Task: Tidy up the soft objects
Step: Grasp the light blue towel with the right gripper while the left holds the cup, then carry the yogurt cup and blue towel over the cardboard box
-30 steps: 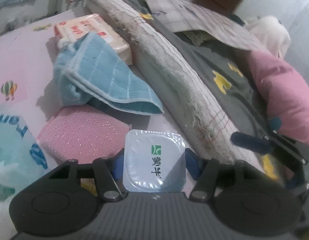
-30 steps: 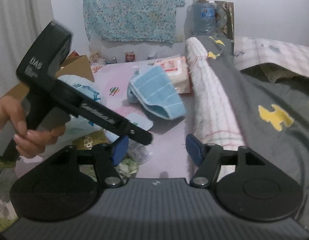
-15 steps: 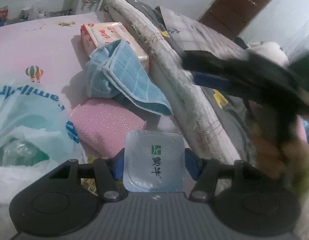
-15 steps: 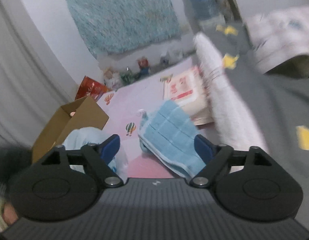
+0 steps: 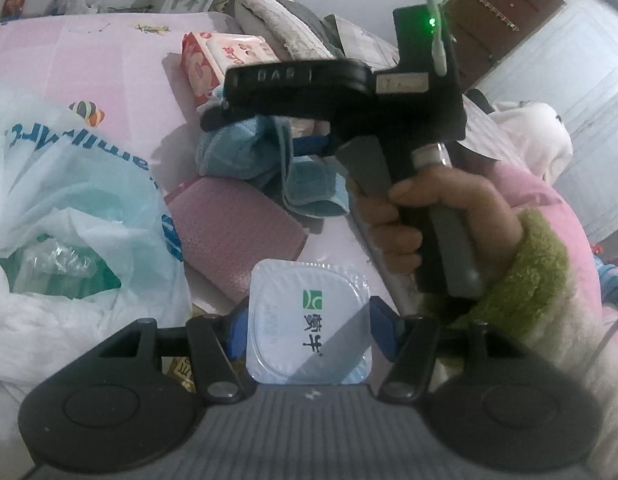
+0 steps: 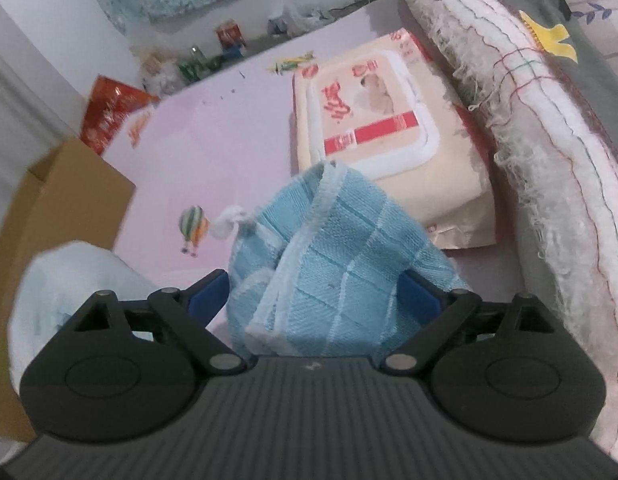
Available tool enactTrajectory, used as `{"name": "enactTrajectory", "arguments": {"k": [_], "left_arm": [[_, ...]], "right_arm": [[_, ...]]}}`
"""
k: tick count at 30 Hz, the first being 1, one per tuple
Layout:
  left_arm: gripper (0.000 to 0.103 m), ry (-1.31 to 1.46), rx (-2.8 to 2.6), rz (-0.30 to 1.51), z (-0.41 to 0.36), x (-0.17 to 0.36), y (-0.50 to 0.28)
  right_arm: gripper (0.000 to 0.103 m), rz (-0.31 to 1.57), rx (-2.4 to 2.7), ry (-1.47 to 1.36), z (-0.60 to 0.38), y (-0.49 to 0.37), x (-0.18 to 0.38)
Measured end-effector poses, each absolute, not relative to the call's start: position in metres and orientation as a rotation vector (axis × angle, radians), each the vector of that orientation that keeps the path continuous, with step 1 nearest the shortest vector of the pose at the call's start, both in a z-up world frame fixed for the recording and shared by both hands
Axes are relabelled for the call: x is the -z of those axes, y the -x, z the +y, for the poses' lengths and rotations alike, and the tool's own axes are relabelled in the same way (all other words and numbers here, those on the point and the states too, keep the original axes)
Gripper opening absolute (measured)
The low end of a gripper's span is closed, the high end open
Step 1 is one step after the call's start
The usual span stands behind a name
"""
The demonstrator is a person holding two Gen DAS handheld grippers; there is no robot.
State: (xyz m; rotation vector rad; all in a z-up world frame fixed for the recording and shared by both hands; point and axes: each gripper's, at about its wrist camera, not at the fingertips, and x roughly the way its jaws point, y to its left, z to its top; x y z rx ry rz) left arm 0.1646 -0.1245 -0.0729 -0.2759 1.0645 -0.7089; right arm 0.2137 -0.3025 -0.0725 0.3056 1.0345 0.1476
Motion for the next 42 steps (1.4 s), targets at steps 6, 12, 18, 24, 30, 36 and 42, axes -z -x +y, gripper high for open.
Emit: {"name": "enactTrajectory", "arguments": {"k": [6, 12, 18, 24, 30, 36, 42], "left_arm": [[0.061, 0.296, 0.71, 1.049, -0.122, 0.072, -0.163], [0.061, 0.347, 0.738, 0.999, -0.115, 0.056, -0.158], [0.061, 0.421, 0.779, 0.955, -0.106, 0.026, -0.147], [0.061, 0.476, 0.807, 0.856, -0.08, -0.023, -0.129], [0.061, 0.486, 0.714, 0.713, -0.015, -0.073, -0.107], [0.061, 0.473, 0.49, 0.632, 0.062, -0.094, -0.1], [0.061, 0.466, 0.275, 0.693, 0.12, -0.069, -0.124]], "right_arm": [[0.024, 1.004, -0.121, -0.403, -0.331, -0.194, 0.066], [0.021, 0.853, -0.162, -0.547, -0.365, -0.144, 0.028], [0.021, 0.723, -0.215, -0.628, -0.388, -0.097, -0.021], [0.021, 0.627, -0.323, -0.629, -0.373, -0.071, -0.074], [0.021, 0.618, -0.509, -0.616, -0.311, -0.082, -0.107], [0.021, 0.682, -0.701, -0.638, -0.229, -0.114, -0.115], [0.021, 0.81, -0.82, -0.7, -0.148, -0.155, -0.107]]}}
